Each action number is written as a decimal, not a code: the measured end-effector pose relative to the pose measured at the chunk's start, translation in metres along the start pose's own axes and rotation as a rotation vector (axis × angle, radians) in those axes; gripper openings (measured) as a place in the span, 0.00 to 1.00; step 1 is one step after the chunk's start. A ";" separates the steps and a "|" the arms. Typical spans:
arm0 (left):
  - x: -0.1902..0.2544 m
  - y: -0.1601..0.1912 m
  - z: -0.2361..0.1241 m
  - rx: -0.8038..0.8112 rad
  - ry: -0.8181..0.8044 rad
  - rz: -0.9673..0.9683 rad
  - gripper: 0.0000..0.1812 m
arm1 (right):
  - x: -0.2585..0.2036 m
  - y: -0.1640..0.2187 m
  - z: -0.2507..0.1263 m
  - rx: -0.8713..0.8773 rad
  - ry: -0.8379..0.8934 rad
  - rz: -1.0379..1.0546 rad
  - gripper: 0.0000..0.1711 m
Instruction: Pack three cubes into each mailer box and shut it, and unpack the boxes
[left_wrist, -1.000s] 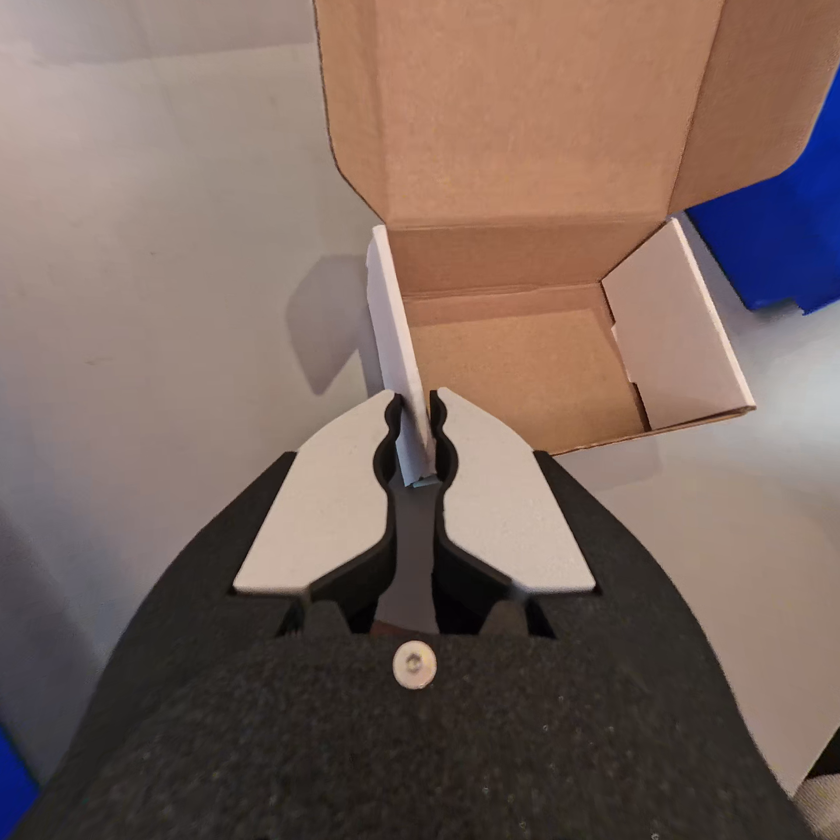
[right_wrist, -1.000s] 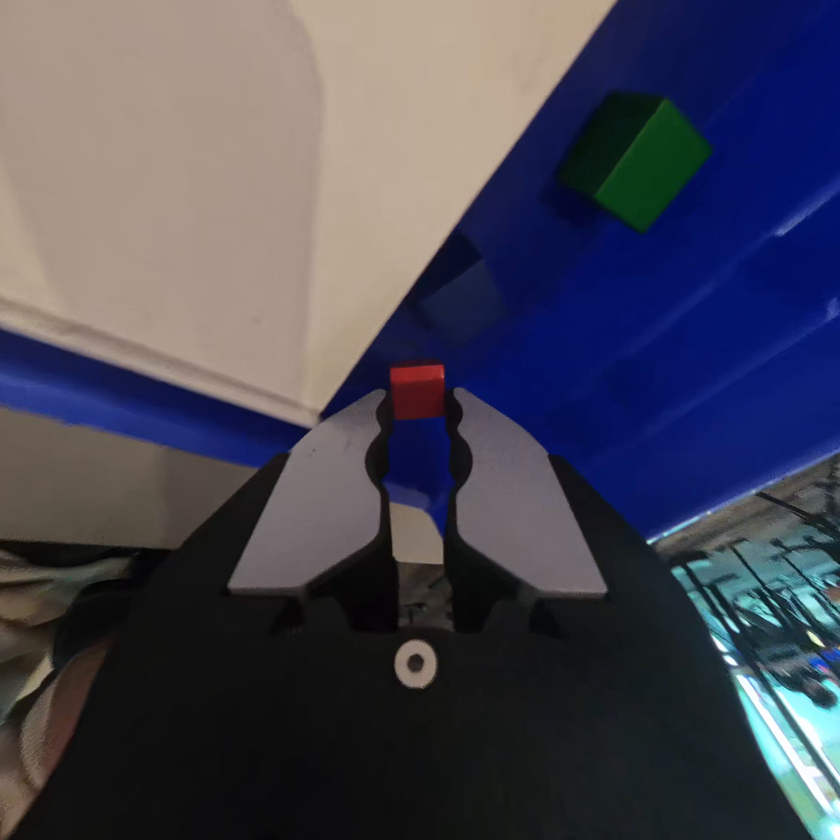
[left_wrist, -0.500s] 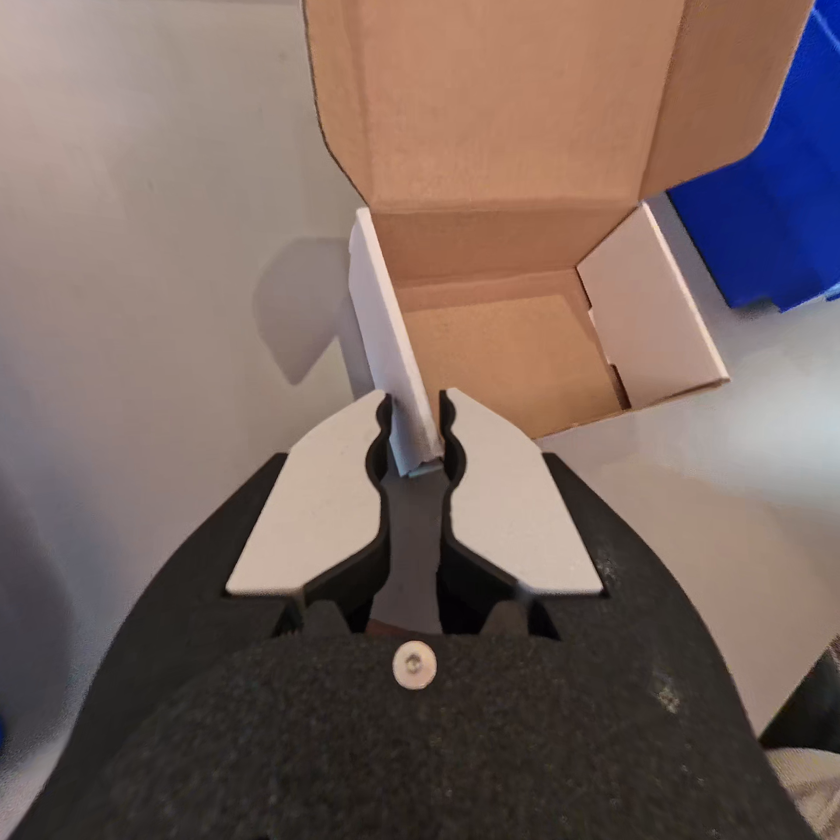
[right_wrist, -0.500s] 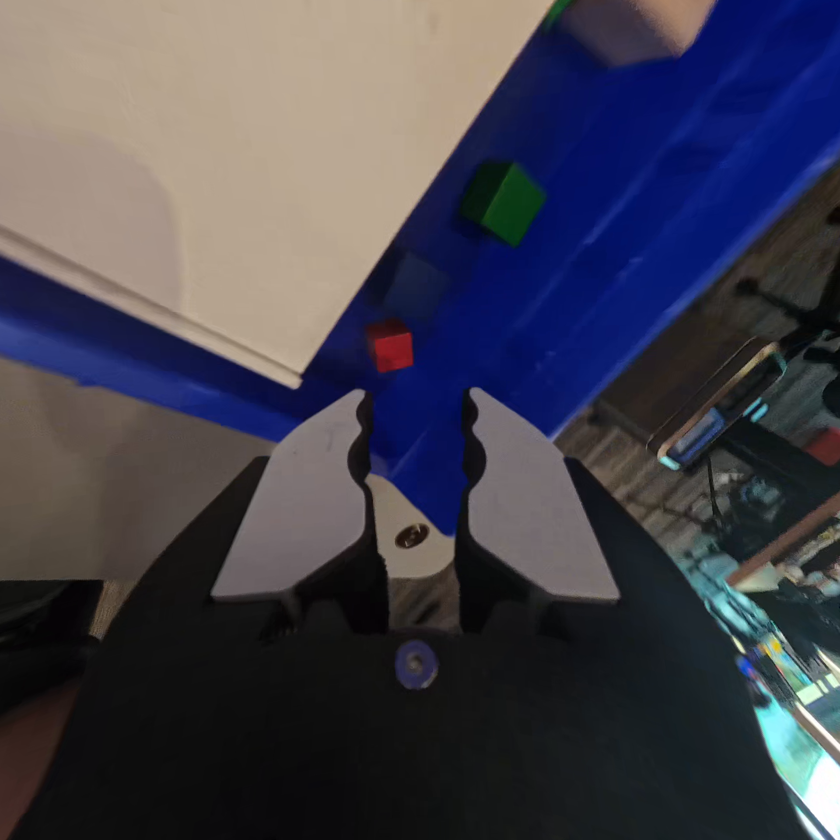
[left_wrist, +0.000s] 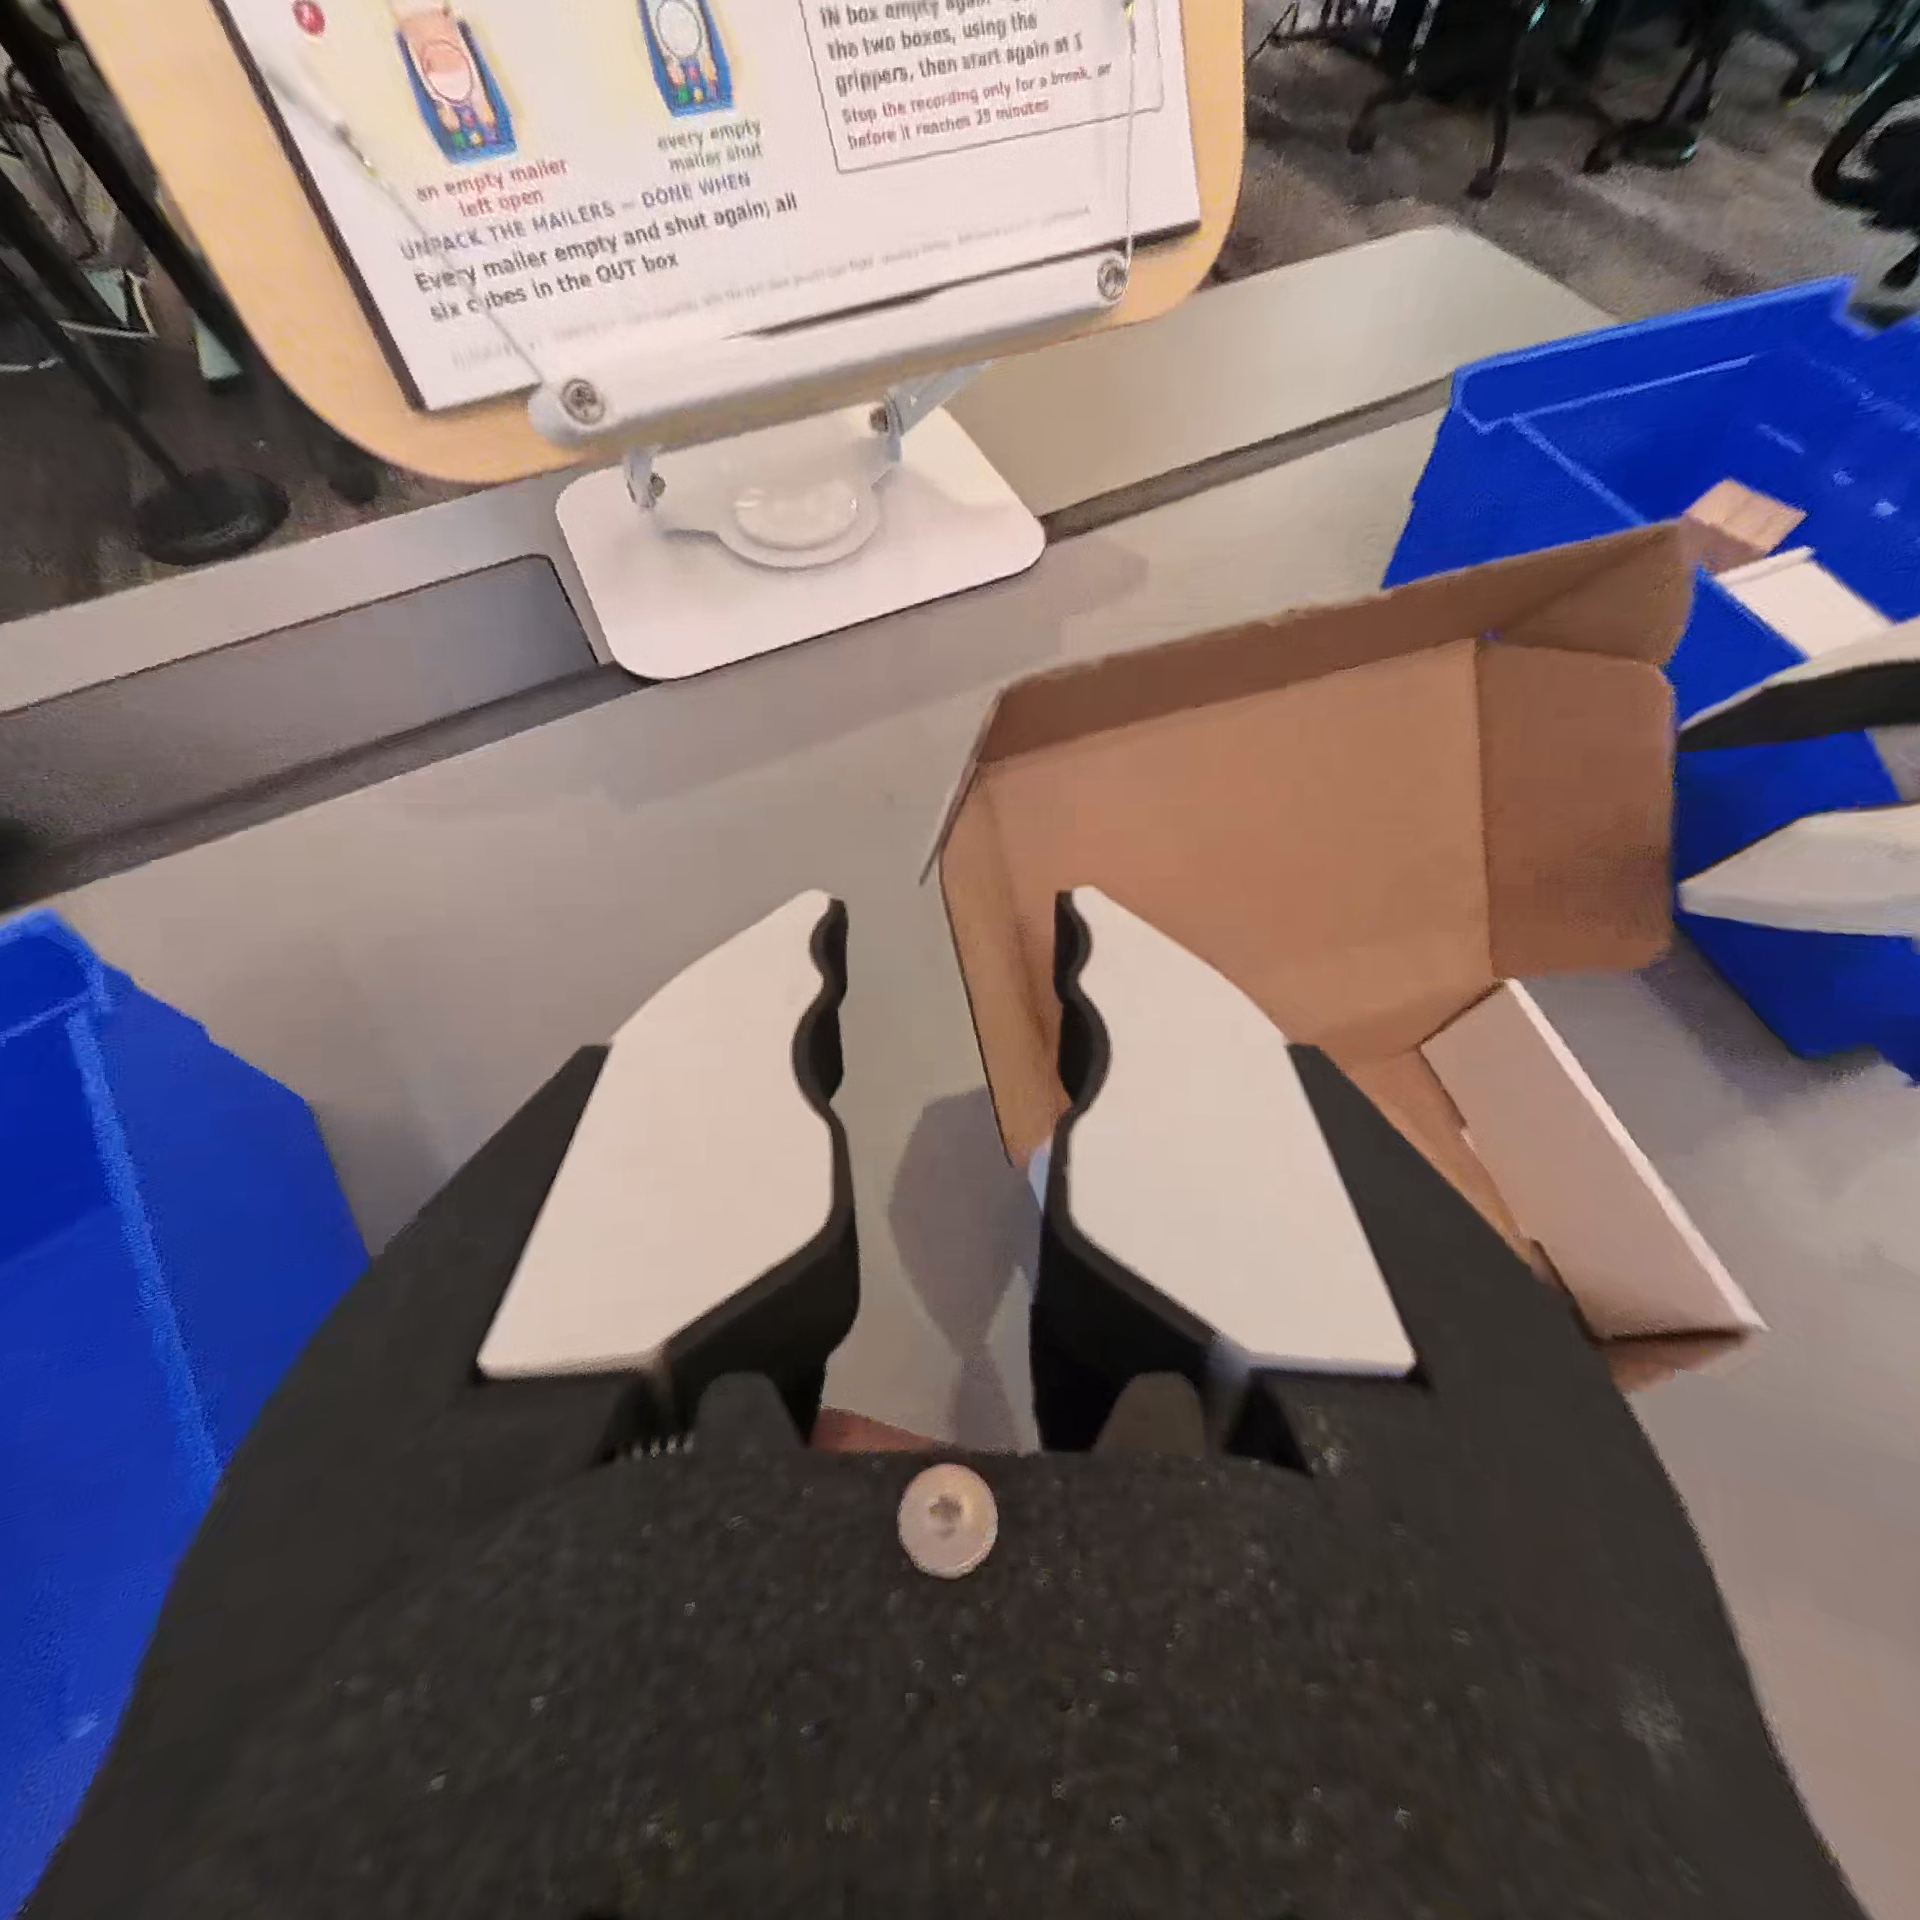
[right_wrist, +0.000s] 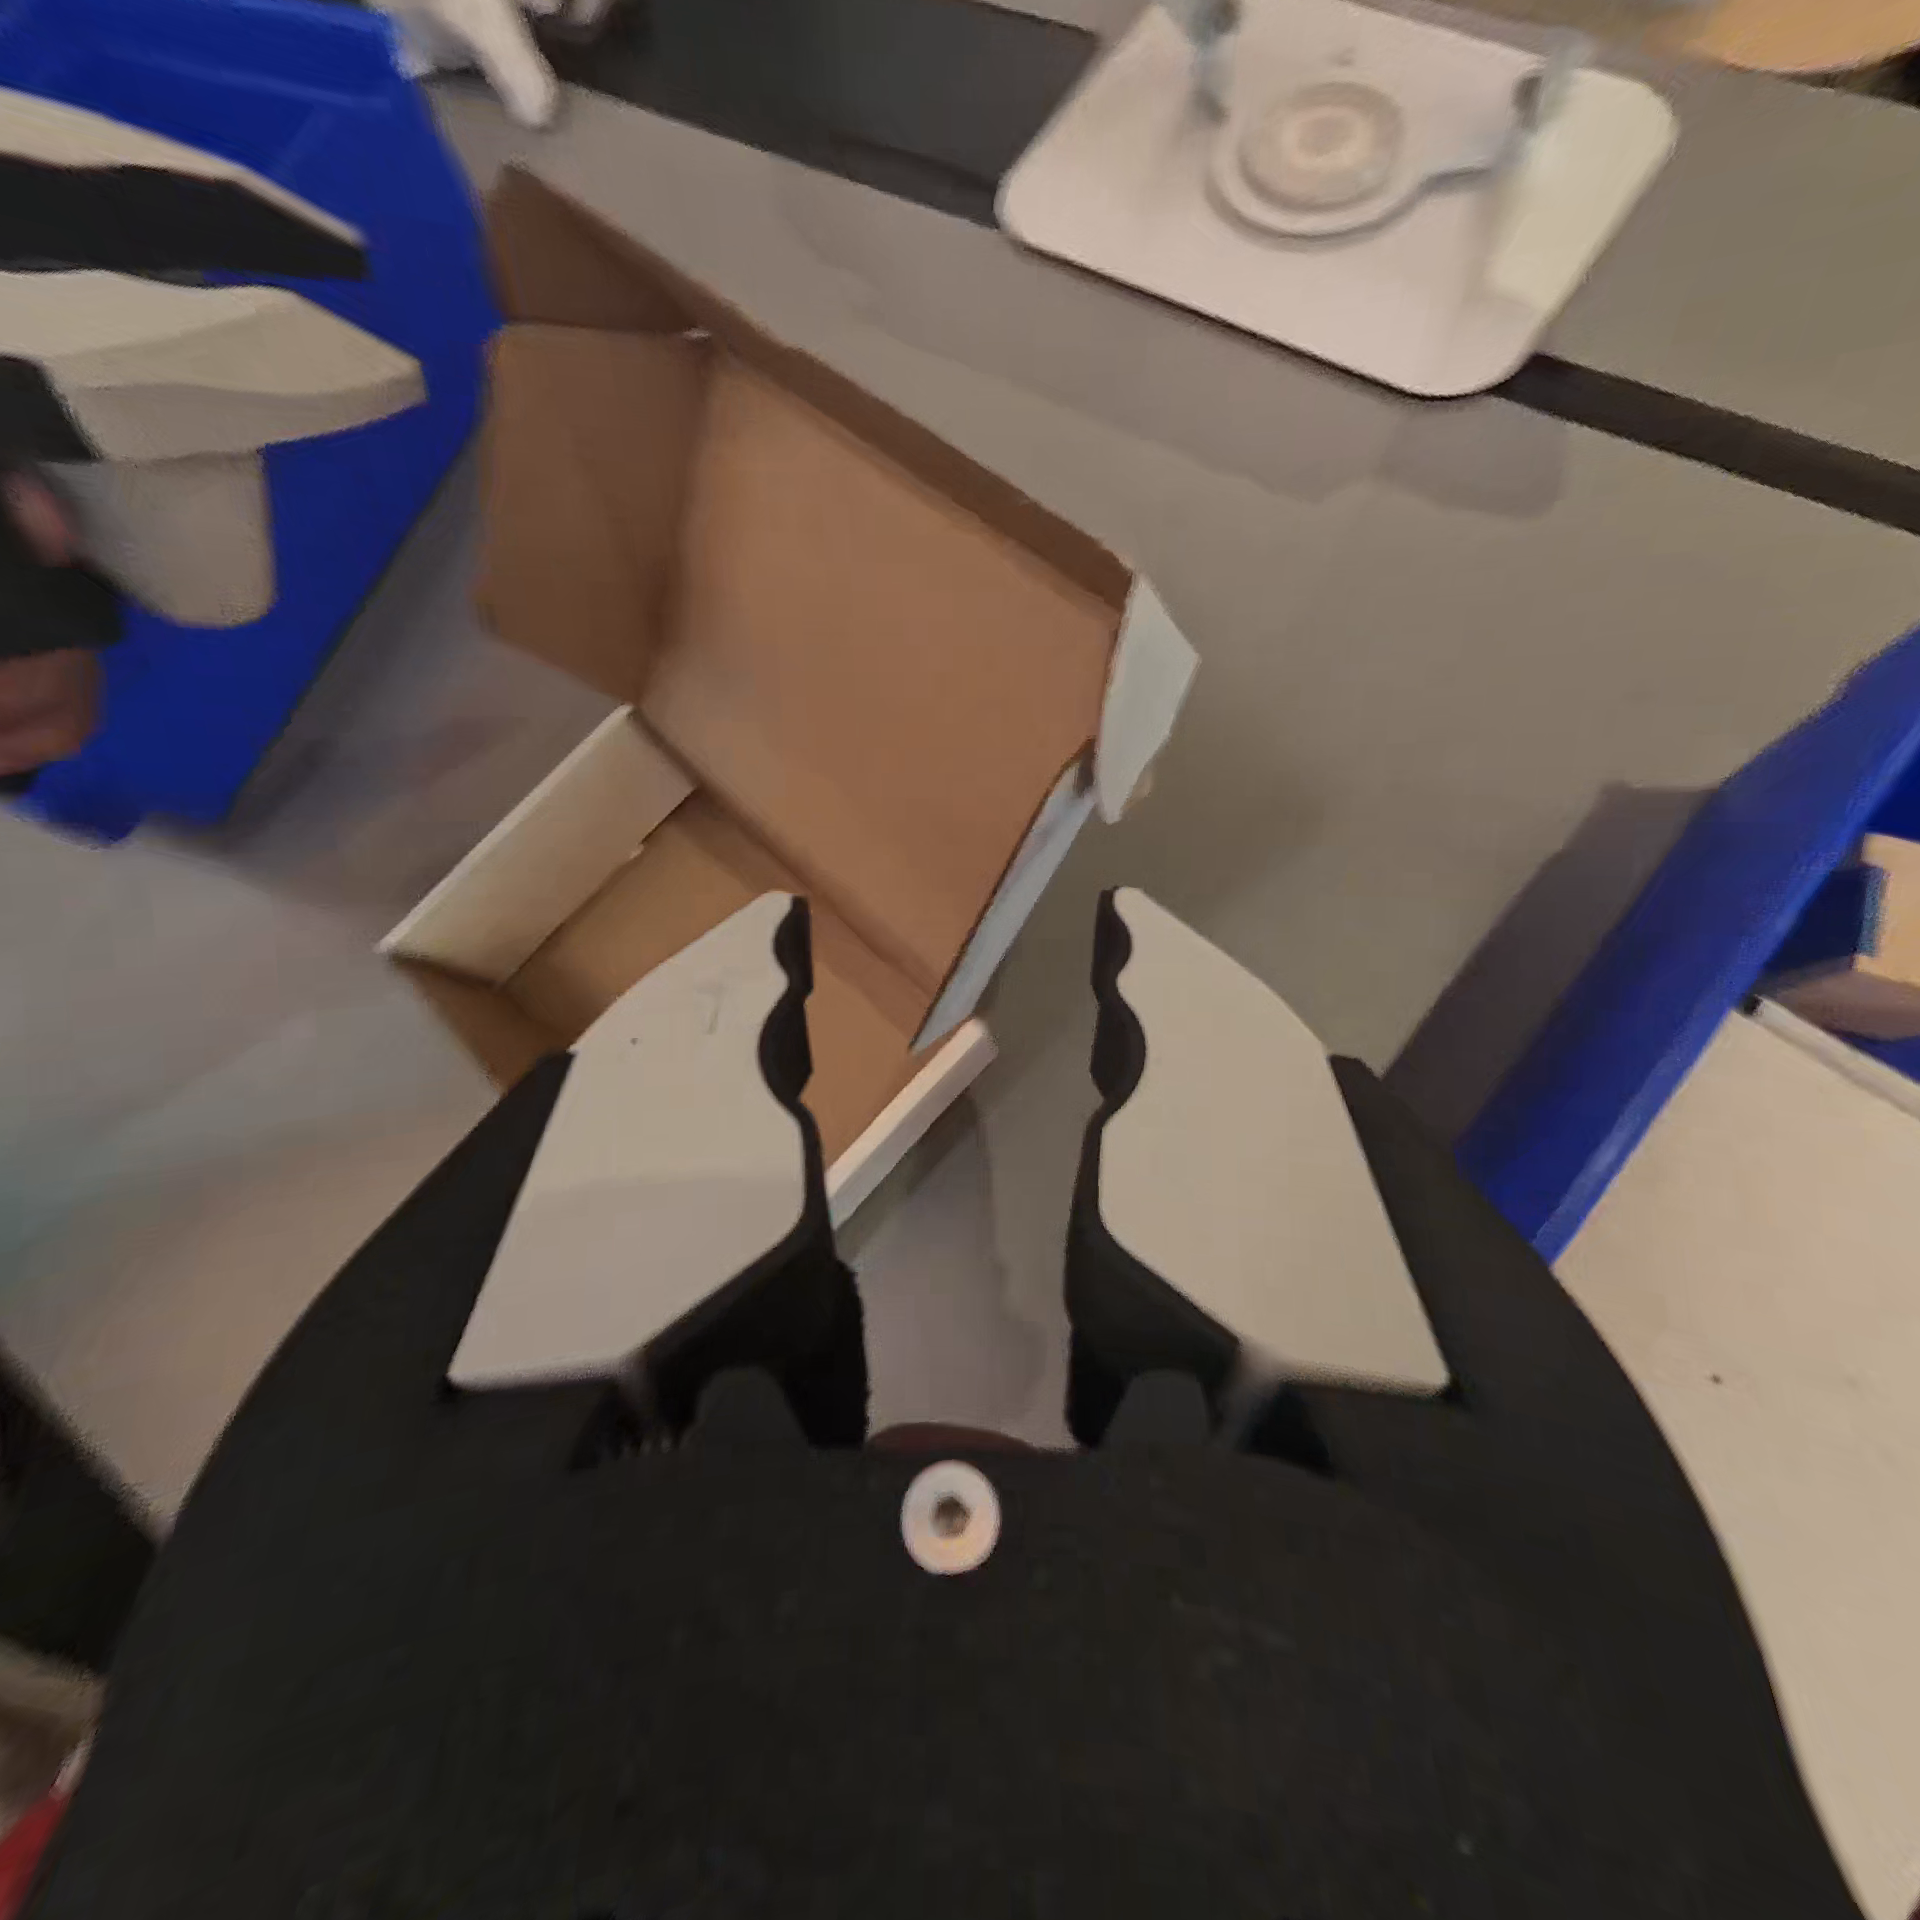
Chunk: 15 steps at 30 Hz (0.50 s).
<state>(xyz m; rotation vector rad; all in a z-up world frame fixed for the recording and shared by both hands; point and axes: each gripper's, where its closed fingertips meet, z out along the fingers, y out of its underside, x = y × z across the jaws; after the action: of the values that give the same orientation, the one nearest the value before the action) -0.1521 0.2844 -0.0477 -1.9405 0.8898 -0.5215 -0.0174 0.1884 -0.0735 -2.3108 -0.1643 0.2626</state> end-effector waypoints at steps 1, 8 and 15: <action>0.001 0.002 0.009 -0.045 -0.002 0.012 0.19 | 0.006 -0.001 0.006 0.015 0.051 0.024 0.29; 0.021 0.011 0.012 -0.064 0.033 -0.050 0.01 | 0.013 -0.005 0.010 0.161 0.121 0.105 0.04; 0.065 0.045 -0.051 0.146 0.091 -0.088 0.02 | -0.029 0.031 -0.032 0.368 0.191 0.070 0.04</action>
<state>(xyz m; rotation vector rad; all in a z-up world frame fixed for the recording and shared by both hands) -0.1602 0.1921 -0.0612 -1.8409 0.8025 -0.7118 -0.0371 0.1385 -0.0705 -1.9636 0.0582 0.0956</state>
